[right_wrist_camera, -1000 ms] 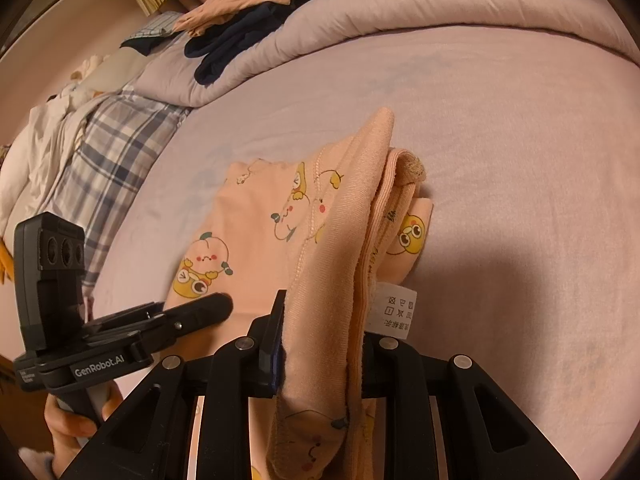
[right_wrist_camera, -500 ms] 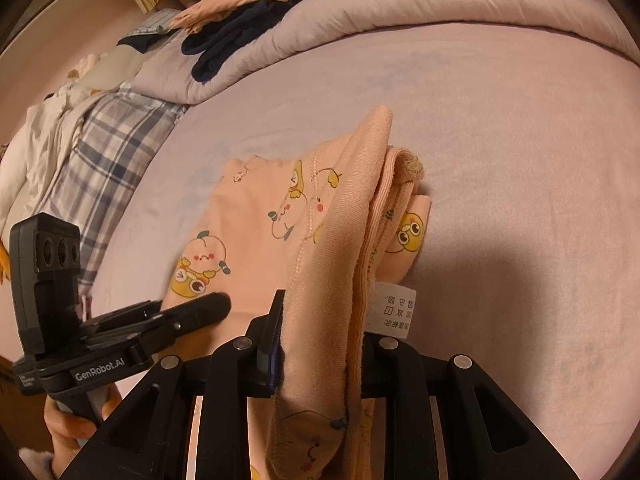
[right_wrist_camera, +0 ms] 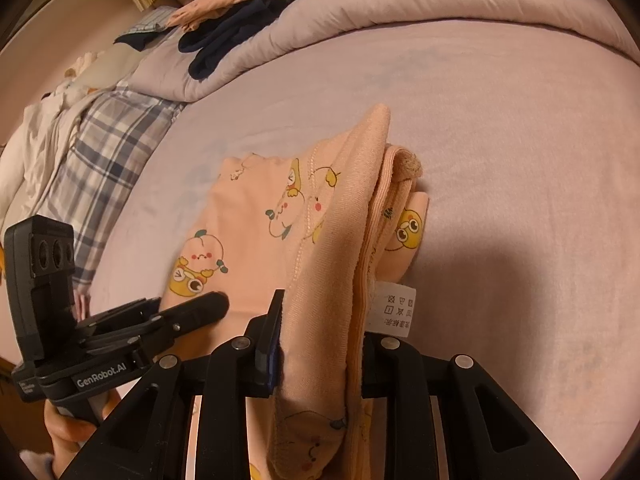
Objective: Fold small clothes
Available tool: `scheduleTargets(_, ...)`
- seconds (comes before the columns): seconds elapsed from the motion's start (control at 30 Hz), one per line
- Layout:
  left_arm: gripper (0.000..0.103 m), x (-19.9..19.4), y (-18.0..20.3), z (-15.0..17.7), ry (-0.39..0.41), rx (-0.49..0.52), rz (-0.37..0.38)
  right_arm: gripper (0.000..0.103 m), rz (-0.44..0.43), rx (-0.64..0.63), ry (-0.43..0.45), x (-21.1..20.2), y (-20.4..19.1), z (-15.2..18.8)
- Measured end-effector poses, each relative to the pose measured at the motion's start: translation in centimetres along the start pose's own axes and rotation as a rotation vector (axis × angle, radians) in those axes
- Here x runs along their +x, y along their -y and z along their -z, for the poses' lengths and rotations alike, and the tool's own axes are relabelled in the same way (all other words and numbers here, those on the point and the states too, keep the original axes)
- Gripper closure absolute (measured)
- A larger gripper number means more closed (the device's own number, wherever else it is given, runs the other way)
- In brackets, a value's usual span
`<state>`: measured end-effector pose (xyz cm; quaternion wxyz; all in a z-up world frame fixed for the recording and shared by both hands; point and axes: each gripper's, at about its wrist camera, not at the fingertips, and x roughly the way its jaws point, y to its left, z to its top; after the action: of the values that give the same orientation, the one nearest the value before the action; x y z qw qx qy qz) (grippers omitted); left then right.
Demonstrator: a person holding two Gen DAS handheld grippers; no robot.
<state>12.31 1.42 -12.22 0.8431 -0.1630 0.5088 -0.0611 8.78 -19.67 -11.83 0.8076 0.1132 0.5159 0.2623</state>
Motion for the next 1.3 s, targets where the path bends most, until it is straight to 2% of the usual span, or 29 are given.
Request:
scheduleTargets(0.3,0.064,0.1,0.4,0.1,0.005,0.0,-0.018,0.077,0.006,-0.002,-0.001,0.0,0.1,-0.1)
scheduleTargets(0.43,0.061,0.0,0.6,0.1,0.009,0.006,-0.037,0.071,0.025,-0.003,0.001,-0.1,0.1,0.0)
scheduleTargets(0.53,0.057,0.0,0.6,0.1,0.013,0.006,-0.051,0.071,0.026,0.0,0.0,-0.2,0.2,0.1)
scheduleTargets(1.3,0.051,-1.0,0.5,1.3,0.032,-0.008,-0.089,0.071,0.063,-0.004,0.003,-0.7,-0.1,0.2)
